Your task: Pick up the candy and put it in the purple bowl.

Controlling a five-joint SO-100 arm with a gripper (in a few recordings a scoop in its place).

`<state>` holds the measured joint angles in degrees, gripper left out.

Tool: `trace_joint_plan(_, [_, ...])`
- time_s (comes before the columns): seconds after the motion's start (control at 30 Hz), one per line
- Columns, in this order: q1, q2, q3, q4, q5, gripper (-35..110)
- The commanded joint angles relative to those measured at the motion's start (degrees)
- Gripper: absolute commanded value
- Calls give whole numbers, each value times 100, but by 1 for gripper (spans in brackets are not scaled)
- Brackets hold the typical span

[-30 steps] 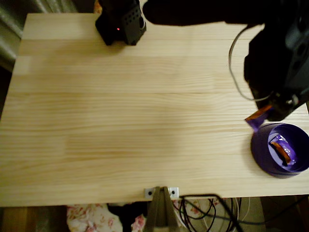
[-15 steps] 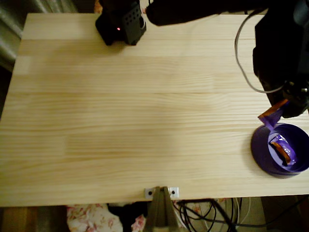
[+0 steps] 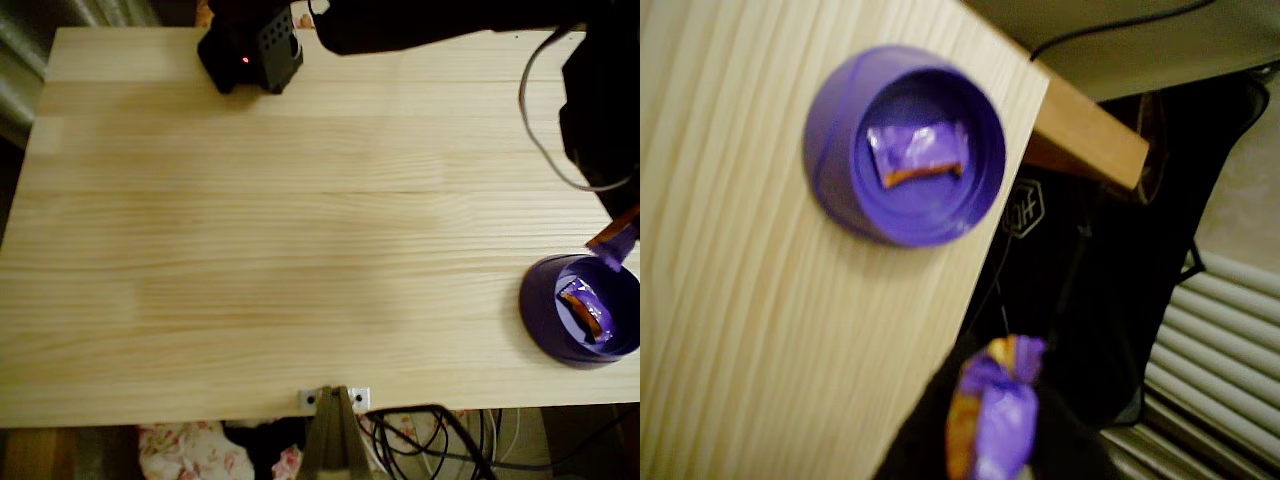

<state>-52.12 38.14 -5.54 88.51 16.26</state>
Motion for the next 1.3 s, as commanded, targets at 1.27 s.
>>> trace_joint_plan(1.27, [-237,-984,-615,-2303,580,0])
